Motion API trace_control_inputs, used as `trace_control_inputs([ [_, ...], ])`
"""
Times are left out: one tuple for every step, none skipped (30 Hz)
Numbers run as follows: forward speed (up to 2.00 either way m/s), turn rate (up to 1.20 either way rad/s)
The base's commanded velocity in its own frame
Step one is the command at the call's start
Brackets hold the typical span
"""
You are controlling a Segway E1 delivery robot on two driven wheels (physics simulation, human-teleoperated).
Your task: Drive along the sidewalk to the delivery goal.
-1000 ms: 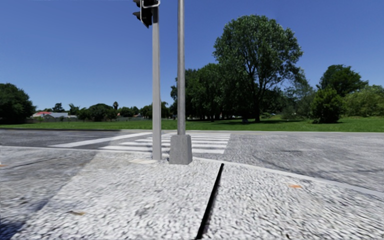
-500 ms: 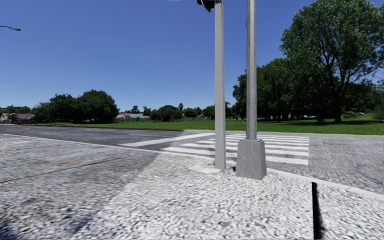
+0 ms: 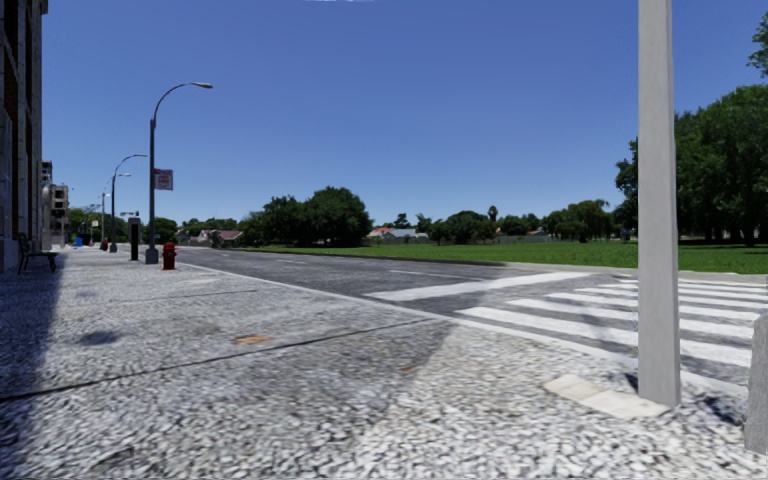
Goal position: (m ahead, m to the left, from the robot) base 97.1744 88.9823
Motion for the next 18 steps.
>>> trace_control_inputs([
  [2.0, 0.77],
  [2.0, 0.78],
  [2.0, 0.78],
  [2.0, 0.78],
  [2.0, 0.78],
  [2.0, 0.78],
  [2.0, 0.78],
  [2.0, 0.78],
  [2.0, 0.78],
  [2.0, 0.78],
  [2.0, 0.78],
  [2.0, 0.78],
  [2.0, 0.78],
  [2.0, 0.78],
  [2.0, 0.78],
  [2.0, 0.78],
  [2.0, 0.78],
  [2.0, 0.78],
])
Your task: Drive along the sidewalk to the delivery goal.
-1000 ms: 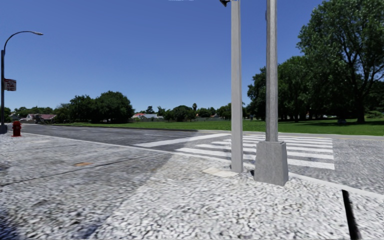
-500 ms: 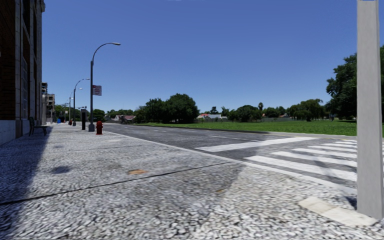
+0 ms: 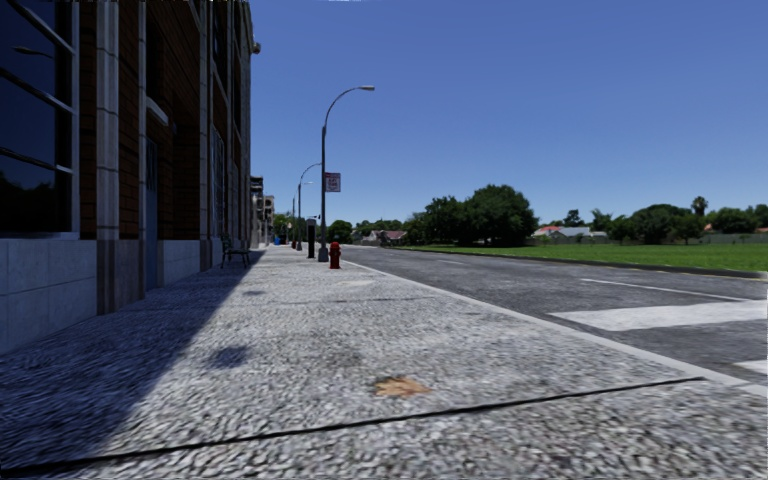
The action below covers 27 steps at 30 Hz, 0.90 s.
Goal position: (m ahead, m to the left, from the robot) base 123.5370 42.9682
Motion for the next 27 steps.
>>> trace_control_inputs([
  [2.0, 0.78],
  [2.0, 0.78],
  [2.0, 0.78],
  [2.0, 0.78],
  [2.0, 0.78],
  [2.0, 0.78],
  [2.0, 0.78],
  [2.0, 0.77],
  [2.0, 0.61],
  [2.0, 0.0],
  [2.0, 0.0],
  [2.0, 0.0],
  [2.0, 0.0],
  [2.0, 0.0],
  [2.0, 0.0],
  [2.0, 0.0],
  [2.0, 0.0],
  [2.0, 0.0],
  [2.0, 0.0],
  [2.0, 0.0],
  [2.0, 0.0],
  [2.0, 0.0],
  [2.0, 0.0],
  [2.0, 0.0],
  [2.0, 0.0],
  [2.0, 0.0],
  [2.0, 0.0],
])
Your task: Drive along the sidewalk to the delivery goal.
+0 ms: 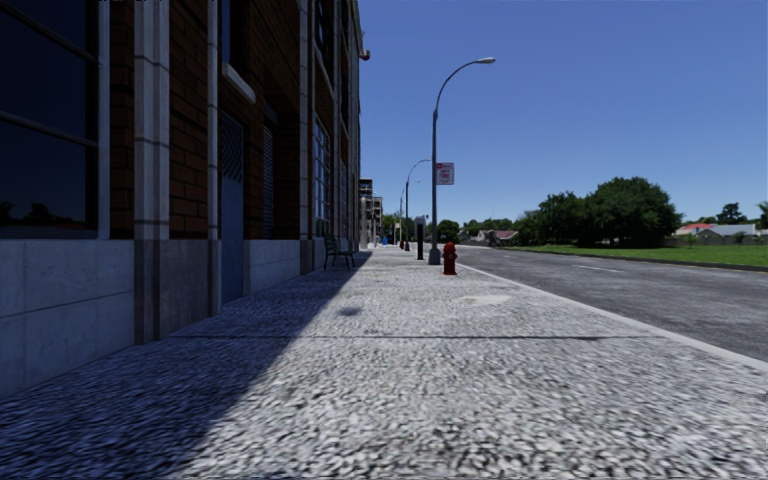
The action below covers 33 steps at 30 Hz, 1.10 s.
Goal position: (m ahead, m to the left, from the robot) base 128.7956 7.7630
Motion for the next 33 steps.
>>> trace_control_inputs([
  [2.0, 0.0],
  [2.0, 0.0],
  [2.0, 0.0],
  [2.0, 0.0],
  [2.0, 0.0],
  [2.0, 0.0],
  [2.0, 0.0],
  [2.0, 0.0],
  [2.0, 0.0],
  [2.0, 0.0],
  [2.0, 0.0],
  [2.0, 0.0],
  [2.0, 0.0],
  [2.0, 0.0],
  [2.0, 0.0],
  [2.0, 0.0],
  [2.0, 0.0],
  [2.0, 0.0],
  [2.0, 0.0],
  [2.0, 0.0],
  [2.0, 0.0],
  [2.0, 0.0],
  [2.0, 0.0],
  [2.0, 0.0],
  [2.0, 0.0],
  [2.0, 0.0],
  [2.0, 0.0],
  [2.0, 0.0],
  [2.0, 0.0],
  [2.0, 0.0],
  [2.0, 0.0],
  [2.0, 0.0],
  [2.0, 0.0],
])
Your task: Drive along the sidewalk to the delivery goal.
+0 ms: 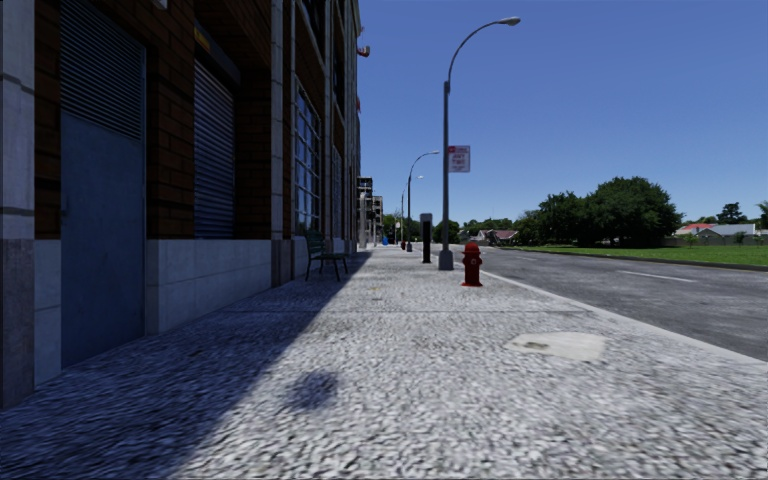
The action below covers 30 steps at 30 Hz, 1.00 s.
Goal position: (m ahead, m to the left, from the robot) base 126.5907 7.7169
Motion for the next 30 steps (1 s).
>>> trace_control_inputs([
  [2.0, 0.0],
  [2.0, 0.0],
  [2.0, 0.0],
  [2.0, 0.0],
  [2.0, 0.0],
  [2.0, 0.0],
  [2.0, 0.0],
  [2.0, 0.0],
  [2.0, 0.0],
  [2.0, 0.0],
  [2.0, 0.0],
  [2.0, 0.0],
  [2.0, 0.0],
  [2.0, 0.0],
  [2.0, 0.0],
  [2.0, 0.0],
  [2.0, 0.0],
  [2.0, 0.0],
  [2.0, 0.0],
  [2.0, 0.0],
  [2.0, 0.0],
  [2.0, 0.0],
  [2.0, -0.03],
  [2.0, -0.03],
  [2.0, -0.07],
  [2.0, -0.09],
  [2.0, -0.13],
  [2.0, -0.13],
  [2.0, -0.18],
  [2.0, -0.2],
])
